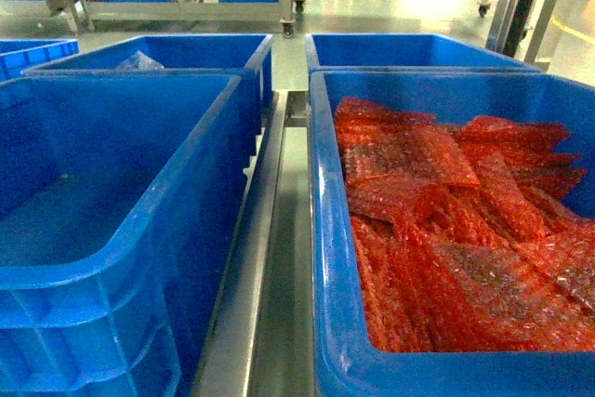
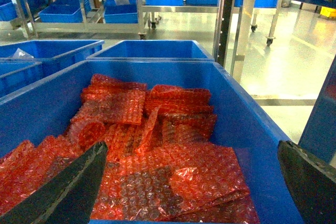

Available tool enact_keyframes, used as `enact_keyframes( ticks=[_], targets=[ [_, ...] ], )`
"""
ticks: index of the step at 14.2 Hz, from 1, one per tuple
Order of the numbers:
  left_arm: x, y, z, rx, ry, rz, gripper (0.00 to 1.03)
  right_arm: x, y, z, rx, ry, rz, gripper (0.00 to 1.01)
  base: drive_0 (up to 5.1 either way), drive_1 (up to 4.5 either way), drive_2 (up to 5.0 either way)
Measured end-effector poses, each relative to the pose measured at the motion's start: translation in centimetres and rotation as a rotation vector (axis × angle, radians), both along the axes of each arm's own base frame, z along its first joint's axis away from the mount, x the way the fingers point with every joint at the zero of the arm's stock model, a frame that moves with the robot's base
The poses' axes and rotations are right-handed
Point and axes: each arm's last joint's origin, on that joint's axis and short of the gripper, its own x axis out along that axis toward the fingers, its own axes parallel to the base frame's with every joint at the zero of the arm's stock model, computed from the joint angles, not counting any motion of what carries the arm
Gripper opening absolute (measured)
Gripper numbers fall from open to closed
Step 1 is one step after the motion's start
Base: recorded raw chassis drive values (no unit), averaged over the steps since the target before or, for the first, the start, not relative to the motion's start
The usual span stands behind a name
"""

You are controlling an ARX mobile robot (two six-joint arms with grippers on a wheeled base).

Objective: Pick blue part to blue bin on bottom shelf

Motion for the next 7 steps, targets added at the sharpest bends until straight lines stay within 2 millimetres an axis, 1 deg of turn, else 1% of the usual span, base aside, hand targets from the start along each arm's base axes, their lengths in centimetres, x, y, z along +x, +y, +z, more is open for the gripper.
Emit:
enact_keyframes(
  ticks=[7],
  targets=[
    [0.00, 0.00, 0.00, 0.000, 0.000, 0.000, 0.98, 0.00, 0.00, 0.00, 0.000, 0.000, 0.000, 0.98, 0.0, 0.00, 0.0]
  ],
)
